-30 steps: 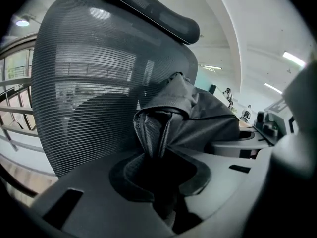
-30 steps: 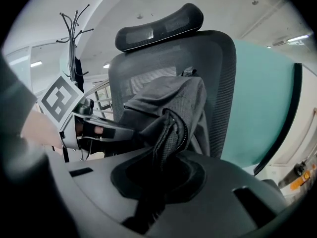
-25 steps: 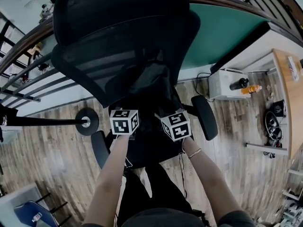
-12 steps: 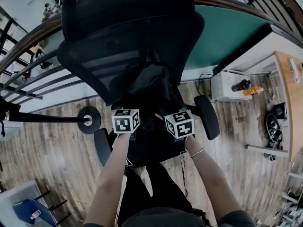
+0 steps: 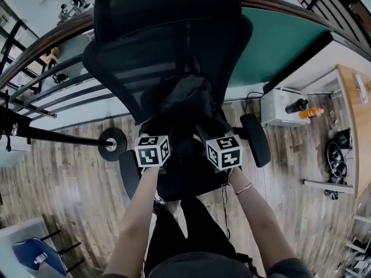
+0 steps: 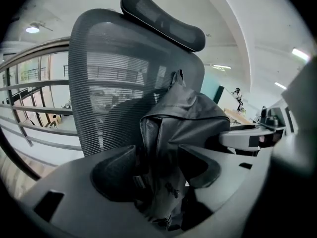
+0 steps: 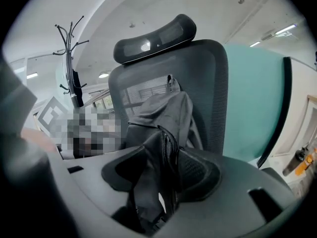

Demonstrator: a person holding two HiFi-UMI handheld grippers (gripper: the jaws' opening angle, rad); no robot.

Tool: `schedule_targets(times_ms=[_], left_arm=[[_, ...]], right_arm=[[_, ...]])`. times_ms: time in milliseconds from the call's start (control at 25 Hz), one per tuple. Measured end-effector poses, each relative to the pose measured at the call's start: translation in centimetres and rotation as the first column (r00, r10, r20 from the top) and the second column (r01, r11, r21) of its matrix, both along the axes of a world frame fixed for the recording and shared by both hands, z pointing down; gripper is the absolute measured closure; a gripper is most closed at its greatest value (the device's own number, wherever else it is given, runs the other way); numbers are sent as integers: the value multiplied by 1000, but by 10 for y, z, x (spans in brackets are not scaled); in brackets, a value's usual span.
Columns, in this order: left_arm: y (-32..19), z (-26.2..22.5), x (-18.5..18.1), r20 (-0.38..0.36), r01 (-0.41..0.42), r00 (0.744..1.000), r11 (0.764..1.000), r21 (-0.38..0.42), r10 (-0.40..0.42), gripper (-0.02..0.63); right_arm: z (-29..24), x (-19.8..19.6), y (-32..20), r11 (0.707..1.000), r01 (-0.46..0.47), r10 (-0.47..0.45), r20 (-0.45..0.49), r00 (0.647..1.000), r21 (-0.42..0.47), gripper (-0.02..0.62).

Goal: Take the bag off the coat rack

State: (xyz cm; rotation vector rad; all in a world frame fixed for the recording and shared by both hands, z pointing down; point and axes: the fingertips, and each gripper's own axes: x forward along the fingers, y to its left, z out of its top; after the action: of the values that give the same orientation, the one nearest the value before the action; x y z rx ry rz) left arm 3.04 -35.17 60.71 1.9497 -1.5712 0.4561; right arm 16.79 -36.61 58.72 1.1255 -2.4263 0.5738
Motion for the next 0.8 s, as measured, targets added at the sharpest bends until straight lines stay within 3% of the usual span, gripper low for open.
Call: schedule_targets(times_ms=[320,600,800], left_arm=[[36,-23,-1,-4,4,1000,999,38,-4,357],[67,-46,-3,-3,-8,1000,995,99,8,460],[89,-71,-3,-6,-14,1000,988,152,15,510]], right_arm=[[-17,24,25,996,-90,90,-5,996,27,393],[-43,35,62,987,-139,138,13,990,80,439],[-65,32,89,981,-147,145,28,989,125,510]])
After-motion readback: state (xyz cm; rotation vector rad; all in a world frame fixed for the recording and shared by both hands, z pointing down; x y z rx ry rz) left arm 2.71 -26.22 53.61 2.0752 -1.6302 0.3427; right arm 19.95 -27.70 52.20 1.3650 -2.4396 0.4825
